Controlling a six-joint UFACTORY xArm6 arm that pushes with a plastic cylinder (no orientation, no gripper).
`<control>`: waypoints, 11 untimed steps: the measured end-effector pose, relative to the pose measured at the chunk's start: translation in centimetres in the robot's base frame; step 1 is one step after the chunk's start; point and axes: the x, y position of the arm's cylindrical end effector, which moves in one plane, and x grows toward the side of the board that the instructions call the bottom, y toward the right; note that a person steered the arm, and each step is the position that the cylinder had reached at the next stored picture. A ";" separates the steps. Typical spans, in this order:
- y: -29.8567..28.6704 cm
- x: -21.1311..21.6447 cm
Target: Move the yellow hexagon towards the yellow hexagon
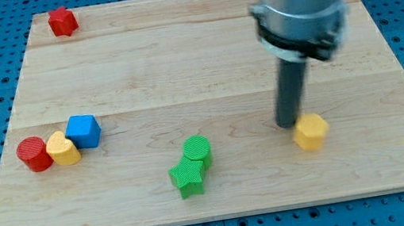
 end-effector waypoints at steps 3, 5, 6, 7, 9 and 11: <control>-12.8 -6.8; -31.6 3.7; -36.1 -0.4; -34.4 -4.3; -21.1 -4.4; -20.1 -6.7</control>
